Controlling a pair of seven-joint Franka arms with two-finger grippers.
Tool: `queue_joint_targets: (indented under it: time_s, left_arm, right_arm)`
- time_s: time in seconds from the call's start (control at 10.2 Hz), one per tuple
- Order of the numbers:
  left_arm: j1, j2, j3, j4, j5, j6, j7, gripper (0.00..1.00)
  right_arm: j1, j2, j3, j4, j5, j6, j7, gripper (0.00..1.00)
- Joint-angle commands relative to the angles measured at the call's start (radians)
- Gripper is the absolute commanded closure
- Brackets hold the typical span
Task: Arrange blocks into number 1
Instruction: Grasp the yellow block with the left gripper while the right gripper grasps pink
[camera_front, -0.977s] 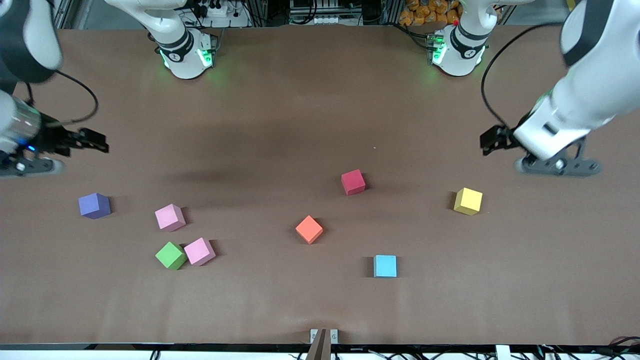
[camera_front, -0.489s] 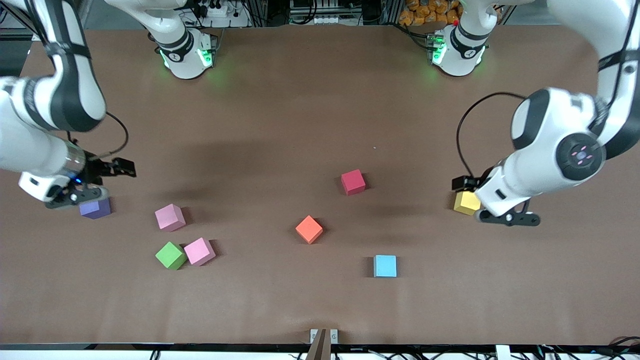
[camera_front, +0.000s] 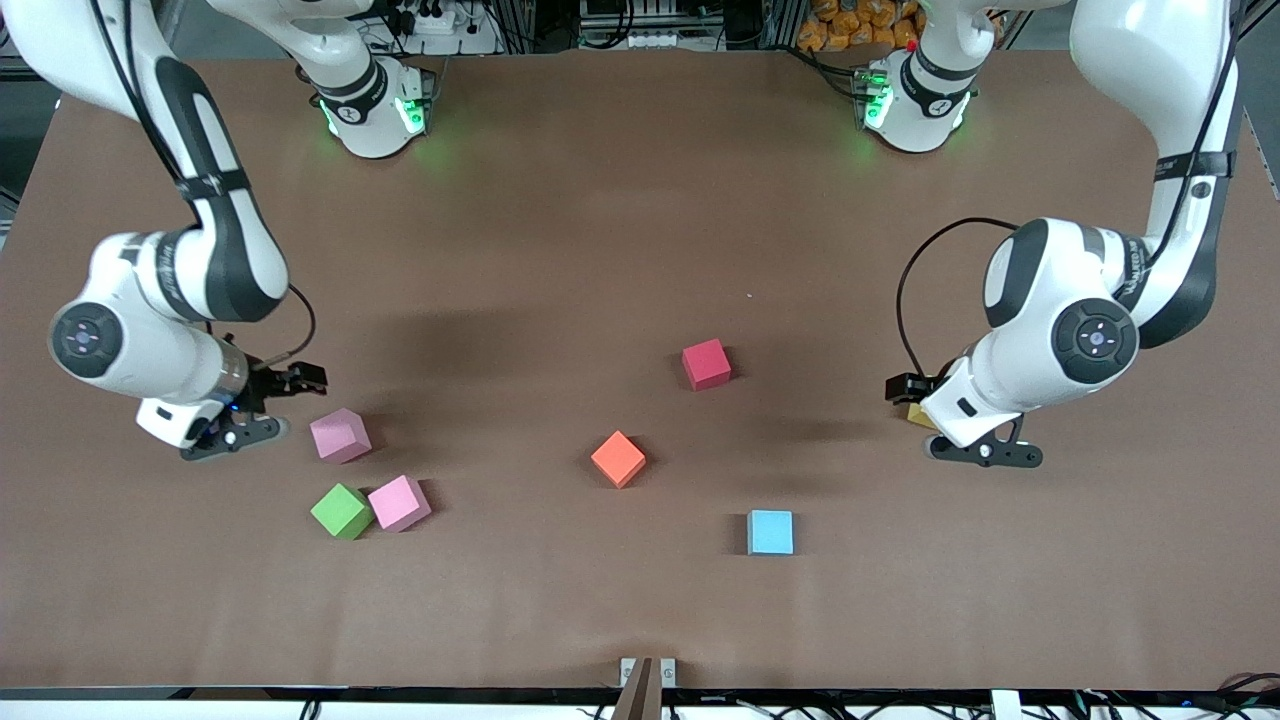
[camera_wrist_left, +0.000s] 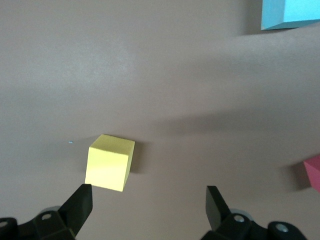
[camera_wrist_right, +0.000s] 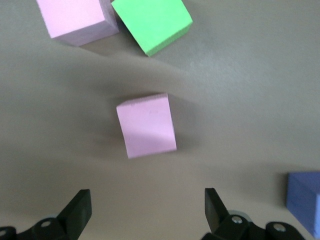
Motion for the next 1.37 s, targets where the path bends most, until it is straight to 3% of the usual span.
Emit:
queue_joint_targets:
  time_s: [0.0, 0.68, 0.78, 0.88, 0.98, 1.07, 1.27]
  left_arm:
    - [-0.001, 0.021, -0.004, -0.003, 0.034, 0.031, 0.016, 0.00]
    - [0.005, 0.087, -0.004, -0.003, 0.051, 0.097, 0.057, 0.00]
    - [0.007, 0.087, -0.004, -0.004, 0.051, 0.097, 0.072, 0.00]
    - [0.007, 0.087, -0.004, -0.006, 0.051, 0.097, 0.074, 0.00]
    - [0.006, 0.088, -0.004, -0.010, 0.051, 0.097, 0.074, 0.00]
    - [0.007, 0.088, -0.004, -0.013, 0.052, 0.097, 0.076, 0.00]
    - [0.012, 0.084, -0.004, -0.029, 0.084, 0.097, 0.076, 0.00]
  right_arm:
    - [0.000, 0.090, 0.000, 0.028, 0.010, 0.062, -0.013, 0.00]
    - [0.006, 0.216, 0.002, 0.071, 0.013, 0.192, -0.016, 0.03]
    - [0.006, 0.227, 0.002, 0.077, 0.013, 0.198, -0.016, 0.28]
    - [0.008, 0.229, 0.002, 0.077, 0.013, 0.197, -0.016, 0.61]
    - [0.014, 0.230, 0.002, 0.077, 0.015, 0.197, -0.014, 0.88]
    - [0.034, 0.223, 0.002, 0.077, 0.015, 0.189, -0.001, 1.00]
    - [0.071, 0.136, 0.003, 0.077, 0.015, 0.057, 0.088, 1.00]
